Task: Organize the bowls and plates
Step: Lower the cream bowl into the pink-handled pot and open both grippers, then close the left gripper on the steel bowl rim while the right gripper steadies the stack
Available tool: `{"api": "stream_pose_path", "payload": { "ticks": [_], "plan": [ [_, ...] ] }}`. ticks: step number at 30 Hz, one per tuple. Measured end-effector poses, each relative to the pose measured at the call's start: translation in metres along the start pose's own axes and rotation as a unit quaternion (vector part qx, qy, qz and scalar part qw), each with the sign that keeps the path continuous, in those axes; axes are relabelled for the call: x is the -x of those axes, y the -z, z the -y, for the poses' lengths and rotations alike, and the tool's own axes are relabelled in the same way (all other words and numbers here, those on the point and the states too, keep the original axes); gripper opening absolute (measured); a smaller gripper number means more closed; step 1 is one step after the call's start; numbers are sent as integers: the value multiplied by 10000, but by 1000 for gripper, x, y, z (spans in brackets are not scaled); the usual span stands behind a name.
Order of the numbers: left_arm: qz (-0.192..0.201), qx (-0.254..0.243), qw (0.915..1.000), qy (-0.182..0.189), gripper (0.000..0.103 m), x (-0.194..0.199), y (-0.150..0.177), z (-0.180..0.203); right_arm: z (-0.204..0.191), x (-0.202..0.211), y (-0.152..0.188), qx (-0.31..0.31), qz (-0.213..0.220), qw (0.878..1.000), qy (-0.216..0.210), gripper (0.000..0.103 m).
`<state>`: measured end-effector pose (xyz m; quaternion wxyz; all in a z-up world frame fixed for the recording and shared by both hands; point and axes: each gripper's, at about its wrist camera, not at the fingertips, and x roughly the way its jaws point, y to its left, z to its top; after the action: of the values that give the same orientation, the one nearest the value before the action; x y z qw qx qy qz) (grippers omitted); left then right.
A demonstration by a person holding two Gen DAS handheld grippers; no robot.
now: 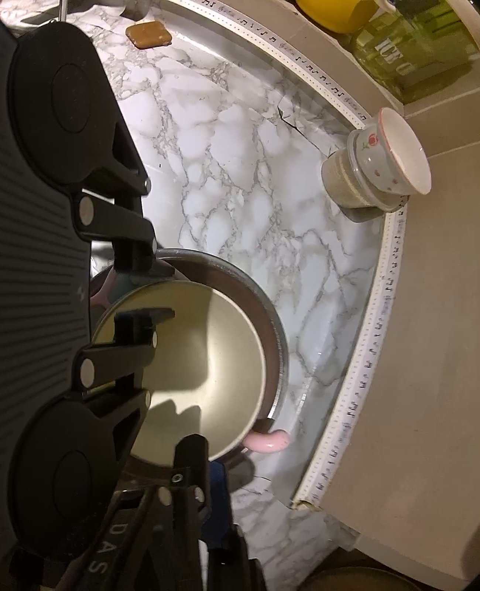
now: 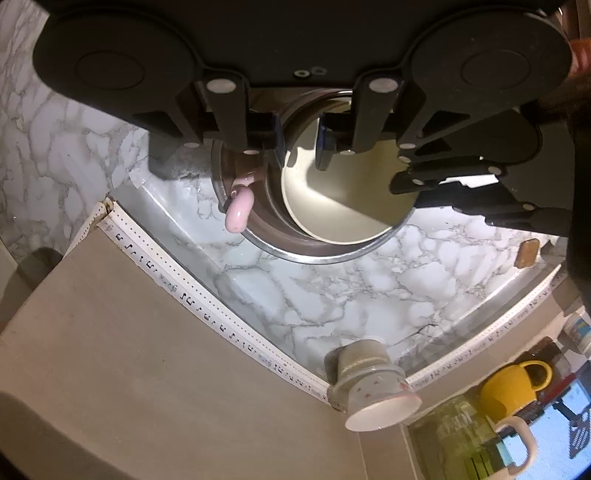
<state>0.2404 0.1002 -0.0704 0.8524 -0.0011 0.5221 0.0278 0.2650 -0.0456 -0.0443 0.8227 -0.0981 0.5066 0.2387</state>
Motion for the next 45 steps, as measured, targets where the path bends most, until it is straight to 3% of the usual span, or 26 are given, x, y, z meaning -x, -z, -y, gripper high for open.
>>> {"api": "stream_pose_path", "payload": {
  "ticks": [8, 16, 17, 19, 21, 29, 45],
  "plan": [
    [225, 202, 9992, 242, 27, 26, 0, -10, 7, 27, 10, 18, 153, 9995, -285, 27],
    [454, 354, 9982, 138, 29, 43, 0, -30, 21, 49, 23, 52, 259, 9988, -412, 36],
    [465, 376, 9981, 114, 32, 43, 1, -33, 23, 50, 25, 32, 274, 9988, -400, 39],
    [503, 435, 9978, 46, 59, 43, 2, -39, 27, 51, 28, -15, 288, 9987, -424, 43],
    [607, 435, 9972, -53, 68, 43, 4, -43, 32, 51, 31, -70, 287, 9988, -402, 46],
    [581, 624, 9963, -89, 68, 28, -1, -59, 45, 38, 42, -228, 188, 9988, -380, 70],
    [251, 1260, 9911, 339, 68, -25, -11, -82, 65, -17, 50, -638, -169, 9969, -424, 62]
  ]
}}
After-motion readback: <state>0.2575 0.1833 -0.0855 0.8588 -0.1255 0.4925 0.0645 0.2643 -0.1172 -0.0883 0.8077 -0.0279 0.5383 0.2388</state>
